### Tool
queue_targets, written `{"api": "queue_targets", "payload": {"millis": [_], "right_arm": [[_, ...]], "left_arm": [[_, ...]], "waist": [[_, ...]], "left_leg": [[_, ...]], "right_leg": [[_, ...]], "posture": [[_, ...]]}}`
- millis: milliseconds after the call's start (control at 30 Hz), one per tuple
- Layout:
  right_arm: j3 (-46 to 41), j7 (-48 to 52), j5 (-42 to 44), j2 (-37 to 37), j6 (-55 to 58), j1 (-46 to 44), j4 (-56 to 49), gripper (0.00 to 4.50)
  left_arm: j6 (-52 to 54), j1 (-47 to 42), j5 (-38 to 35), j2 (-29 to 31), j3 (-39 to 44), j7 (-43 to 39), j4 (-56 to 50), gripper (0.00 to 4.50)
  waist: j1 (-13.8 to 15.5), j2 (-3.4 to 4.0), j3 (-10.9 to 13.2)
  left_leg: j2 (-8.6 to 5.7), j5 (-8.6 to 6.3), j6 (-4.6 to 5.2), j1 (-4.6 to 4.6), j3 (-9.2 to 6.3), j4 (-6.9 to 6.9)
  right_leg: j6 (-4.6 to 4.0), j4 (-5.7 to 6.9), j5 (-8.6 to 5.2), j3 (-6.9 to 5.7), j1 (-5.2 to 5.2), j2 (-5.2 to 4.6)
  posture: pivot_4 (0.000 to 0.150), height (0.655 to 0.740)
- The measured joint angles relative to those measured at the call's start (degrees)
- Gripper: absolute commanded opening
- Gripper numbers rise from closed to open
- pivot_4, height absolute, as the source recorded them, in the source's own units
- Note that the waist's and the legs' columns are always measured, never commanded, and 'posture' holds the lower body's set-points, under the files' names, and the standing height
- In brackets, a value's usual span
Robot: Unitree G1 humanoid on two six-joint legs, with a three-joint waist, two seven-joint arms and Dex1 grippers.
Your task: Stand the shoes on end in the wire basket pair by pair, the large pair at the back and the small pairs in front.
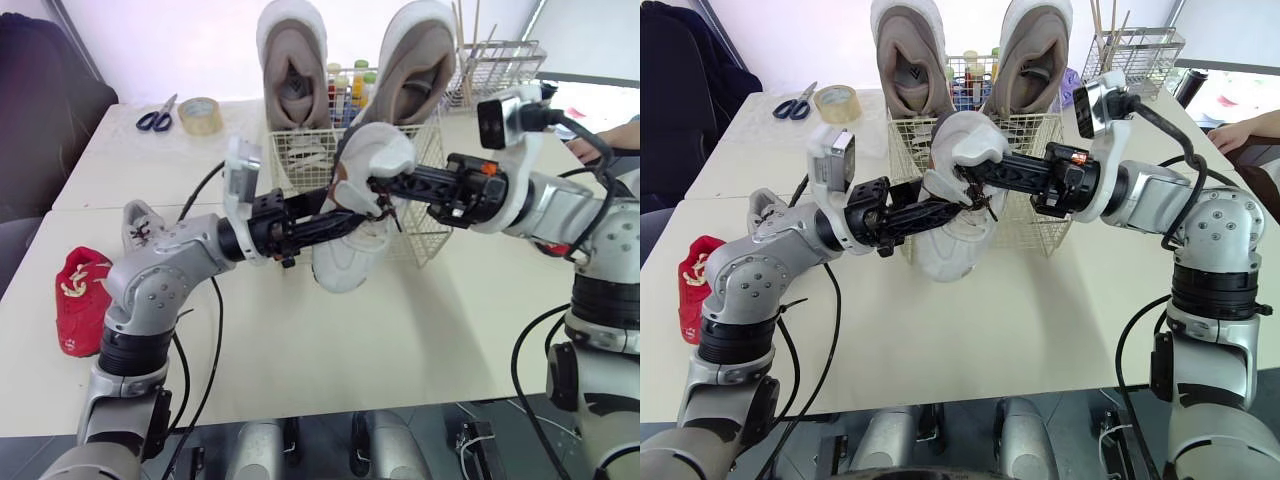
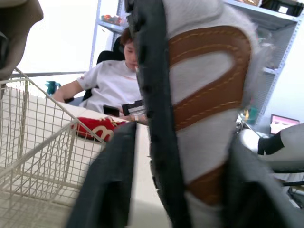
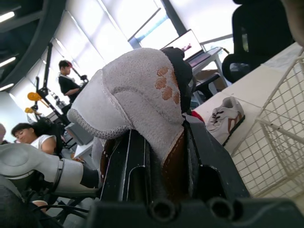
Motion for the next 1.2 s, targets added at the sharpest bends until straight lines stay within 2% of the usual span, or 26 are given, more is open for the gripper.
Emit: {"api": "queue_targets", "payload": {"millis": [67, 300, 400, 533, 700, 800, 1033, 1200], "right_arm": [[-0.01, 0.28, 0.16, -0.01, 0.07, -0.01, -0.22, 0.36], [-2.12, 1.59, -1.90, -3.47, -1.79, -3.42, 1.37, 0.36], [-4.11, 3.89, -4.74, -6.16, -4.37, -4.22, 3.58, 0.36], [-4.80, 7.70, -10.97, -8.70, -8.60, -4.36, 7.30, 0.36], [-5.11, 11.67, -16.96, -9.60, -14.37, -7.32, 12.21, 0.36], [-5.13, 13.17, -20.90, -10.01, -18.26, -10.12, 15.15, 0.36], [0.64, 22.70, -36.51, -10.02, -35.77, -15.03, 22.89, 0.36], [4.04, 27.95, -42.06, -6.93, -41.82, -15.66, 27.10, 0.36]], "left_arm": [[0.40, 0.00, 0.17, 0.01, 0.09, 1.04, -0.01, 4.42], [2.18, 2.42, -1.62, 2.29, 4.90, 8.17, -5.04, 4.42], [2.51, 5.86, -4.34, 2.47, 9.43, 14.88, -8.66, 4.42], [1.77, 9.48, -10.13, 0.07, 14.13, 25.90, -13.76, 4.42], [0.25, 13.21, -14.62, -3.91, 12.96, 36.56, -20.59, 4.42], [0.71, 15.54, -14.74, -2.13, 10.96, 37.67, -22.21, 4.42], [3.68, 20.26, -20.07, 9.65, 10.76, 31.06, -22.61, 4.42], [3.47, 21.29, -20.87, 11.26, 10.67, 29.43, -22.53, 4.42]], "waist": [[0.01, 0.00, 0.00], [-0.15, 0.01, 0.00], [-0.09, 0.00, 0.00], [0.07, 0.00, 0.01], [0.01, 0.00, 0.01], [0.00, 0.00, 0.01], [-0.38, 0.01, 0.01], [-0.32, 0.02, 0.01]], "left_leg": [[0.00, 0.00, 0.01, -0.01, 0.00, 0.00], [0.01, -0.01, 0.01, -0.05, -0.01, -0.04], [0.00, -0.01, 0.01, -0.05, -0.01, -0.05], [-0.01, -0.01, 0.01, -0.06, -0.01, -0.04], [-0.02, -0.01, 0.01, -0.05, 0.01, -0.03], [0.00, -0.01, 0.00, -0.04, 0.00, -0.04], [0.01, -0.01, -0.05, -0.04, 0.04, -0.07], [0.00, 0.13, -0.29, -0.05, 0.06, -0.07]], "right_leg": [[0.00, -0.01, 0.00, 0.00, 0.00, 0.00], [0.00, -0.04, 0.00, 0.01, -0.06, -0.01], [0.00, -0.07, 0.00, 0.01, -0.05, -0.02], [0.00, -0.10, 0.00, 0.02, -0.02, -0.03], [0.00, -0.10, 0.00, 0.05, -0.02, -0.01], [0.00, -0.08, 0.00, 0.04, -0.03, 0.03], [-0.01, -0.13, -0.01, 0.04, -0.06, 0.02], [-0.01, -0.13, -0.01, 0.04, -0.08, 0.00]], "posture": [[0.150, 0.7400], [0.150, 0.7400], [0.150, 0.7400], [0.150, 0.7400], [0.150, 0.7400], [0.150, 0.7400], [0.150, 0.7400], [0.150, 0.7400]]}}
